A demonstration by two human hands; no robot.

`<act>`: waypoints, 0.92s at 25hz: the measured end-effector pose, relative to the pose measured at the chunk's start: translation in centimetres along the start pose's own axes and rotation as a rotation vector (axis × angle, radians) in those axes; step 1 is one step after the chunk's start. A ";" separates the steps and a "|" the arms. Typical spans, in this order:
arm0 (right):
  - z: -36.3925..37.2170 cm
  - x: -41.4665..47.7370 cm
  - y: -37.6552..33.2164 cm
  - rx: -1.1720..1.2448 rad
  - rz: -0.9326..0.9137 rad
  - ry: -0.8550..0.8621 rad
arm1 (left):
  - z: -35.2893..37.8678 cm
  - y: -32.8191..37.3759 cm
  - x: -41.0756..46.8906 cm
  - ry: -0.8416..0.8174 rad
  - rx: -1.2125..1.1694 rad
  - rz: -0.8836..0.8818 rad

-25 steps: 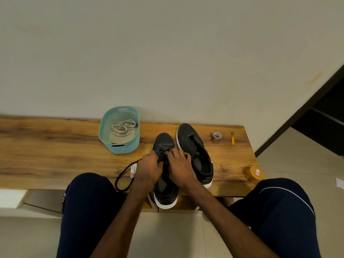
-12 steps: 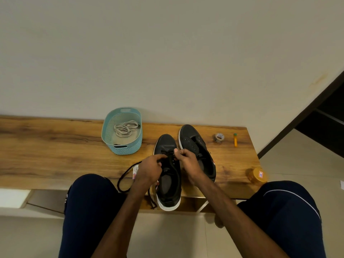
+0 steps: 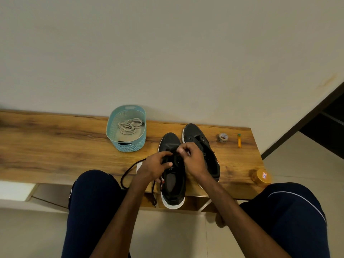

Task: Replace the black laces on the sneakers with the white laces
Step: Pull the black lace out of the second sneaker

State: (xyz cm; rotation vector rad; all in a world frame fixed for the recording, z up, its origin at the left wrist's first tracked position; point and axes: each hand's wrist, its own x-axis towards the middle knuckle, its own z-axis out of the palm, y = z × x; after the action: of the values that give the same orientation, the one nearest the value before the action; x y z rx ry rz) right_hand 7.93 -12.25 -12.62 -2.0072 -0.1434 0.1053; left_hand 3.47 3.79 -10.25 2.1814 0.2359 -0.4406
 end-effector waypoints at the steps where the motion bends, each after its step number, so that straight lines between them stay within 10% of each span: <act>1: -0.8 0.3 -0.2 0.056 0.020 0.056 | -0.1 0.1 0.0 -0.010 -0.007 -0.004; 8: -0.3 0.2 -1.0 -0.578 -0.251 -0.240 | -0.3 0.0 0.3 0.029 -0.006 -0.007; 13: 1.0 -0.1 -0.1 -0.703 -0.234 -0.142 | -0.1 -0.3 0.6 0.068 0.146 0.084; 19: -1.4 0.4 -2.2 0.407 0.243 -0.136 | 0.1 -0.1 0.9 0.127 0.324 0.091; 23: -4.8 1.7 -2.0 -0.440 -0.038 -0.104 | 0.3 -0.2 0.9 0.117 0.347 0.104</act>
State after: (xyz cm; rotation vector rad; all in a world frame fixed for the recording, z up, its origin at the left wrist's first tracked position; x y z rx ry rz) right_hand 10.14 -15.44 -8.79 -2.4365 -0.2920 0.1654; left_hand 4.12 3.72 -10.93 2.5503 0.1143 -0.3125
